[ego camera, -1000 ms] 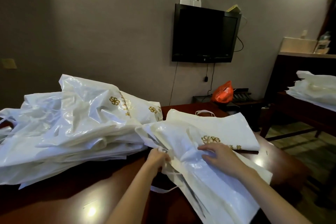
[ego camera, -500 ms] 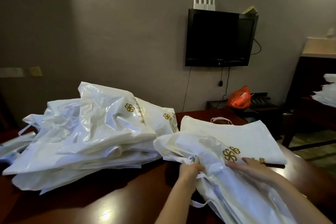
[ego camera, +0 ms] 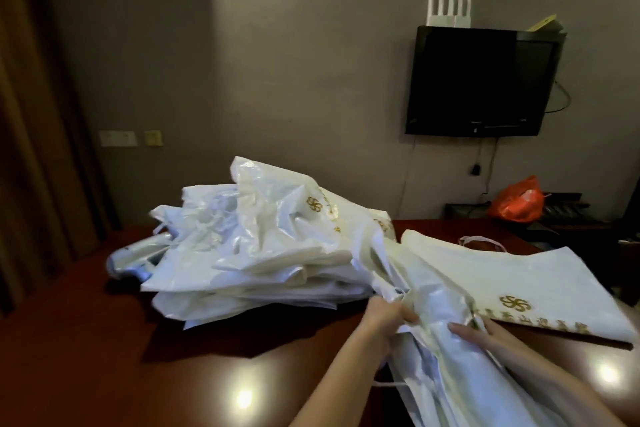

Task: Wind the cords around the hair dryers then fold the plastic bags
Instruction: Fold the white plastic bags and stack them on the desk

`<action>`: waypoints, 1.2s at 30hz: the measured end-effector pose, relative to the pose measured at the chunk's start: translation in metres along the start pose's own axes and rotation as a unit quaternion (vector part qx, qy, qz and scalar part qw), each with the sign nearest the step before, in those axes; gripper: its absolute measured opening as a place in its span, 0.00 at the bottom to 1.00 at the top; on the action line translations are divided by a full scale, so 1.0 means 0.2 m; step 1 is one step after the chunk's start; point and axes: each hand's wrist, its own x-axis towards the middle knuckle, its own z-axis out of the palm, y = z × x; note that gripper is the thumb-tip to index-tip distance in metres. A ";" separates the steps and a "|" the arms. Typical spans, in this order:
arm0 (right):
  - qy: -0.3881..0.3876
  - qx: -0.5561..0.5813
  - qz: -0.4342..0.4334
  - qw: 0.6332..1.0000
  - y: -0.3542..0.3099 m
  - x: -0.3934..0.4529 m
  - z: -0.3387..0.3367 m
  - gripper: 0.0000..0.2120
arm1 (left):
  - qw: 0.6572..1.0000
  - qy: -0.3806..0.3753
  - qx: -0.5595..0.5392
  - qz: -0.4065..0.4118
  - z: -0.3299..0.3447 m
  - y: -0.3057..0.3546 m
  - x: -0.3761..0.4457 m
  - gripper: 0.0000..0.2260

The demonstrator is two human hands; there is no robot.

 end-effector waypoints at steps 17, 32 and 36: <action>-0.125 -0.115 -0.188 0.967 -0.43 0.34 1.98 0.39 | 0.949 0.310 -0.040 0.029 -1.86 0.24 -0.83 0.13; -0.115 -0.293 -0.246 0.917 -0.53 0.62 2.54 0.13 | 0.888 0.443 0.111 -0.057 -2.54 0.14 -0.96 0.13; -0.037 -0.407 -0.272 0.871 -0.52 0.79 2.43 0.21 | 0.826 0.523 0.158 -0.139 -2.76 0.18 -1.00 0.61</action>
